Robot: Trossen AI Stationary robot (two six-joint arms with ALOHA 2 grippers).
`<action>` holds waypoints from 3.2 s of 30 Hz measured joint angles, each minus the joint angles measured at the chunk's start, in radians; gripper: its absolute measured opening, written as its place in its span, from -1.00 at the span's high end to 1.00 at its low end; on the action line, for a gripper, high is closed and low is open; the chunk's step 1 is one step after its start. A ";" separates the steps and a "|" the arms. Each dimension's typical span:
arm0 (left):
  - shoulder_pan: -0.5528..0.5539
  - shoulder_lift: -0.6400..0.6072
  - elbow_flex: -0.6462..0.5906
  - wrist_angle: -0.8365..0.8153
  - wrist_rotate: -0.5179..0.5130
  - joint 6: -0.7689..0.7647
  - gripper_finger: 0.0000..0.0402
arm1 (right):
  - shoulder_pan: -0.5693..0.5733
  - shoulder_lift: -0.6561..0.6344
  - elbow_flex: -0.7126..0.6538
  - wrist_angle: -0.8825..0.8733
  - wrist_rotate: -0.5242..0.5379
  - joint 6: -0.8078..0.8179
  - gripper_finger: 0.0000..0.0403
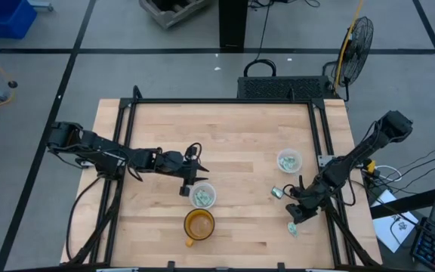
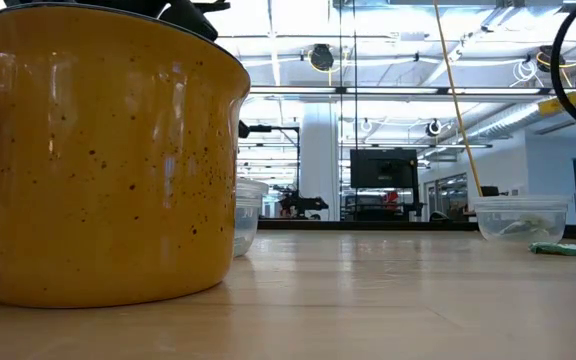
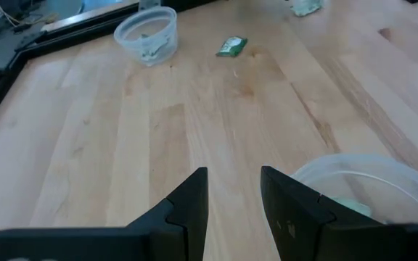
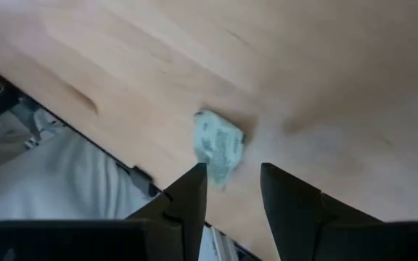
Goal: Pick and place items into bin
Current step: Put the stevia packet into the right transparent bin
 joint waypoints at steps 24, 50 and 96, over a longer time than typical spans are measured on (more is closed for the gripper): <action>0.000 0.000 0.000 -0.012 -0.024 0.014 0.33 | 0.001 0.304 0.001 0.233 0.011 -0.123 0.56; 0.045 0.000 0.000 0.080 -0.026 0.158 0.33 | -0.088 -0.063 0.003 0.355 0.826 -0.766 1.00; 0.099 0.000 0.088 0.153 -0.016 0.117 0.33 | -0.888 -0.380 0.367 -0.668 0.531 -1.960 1.00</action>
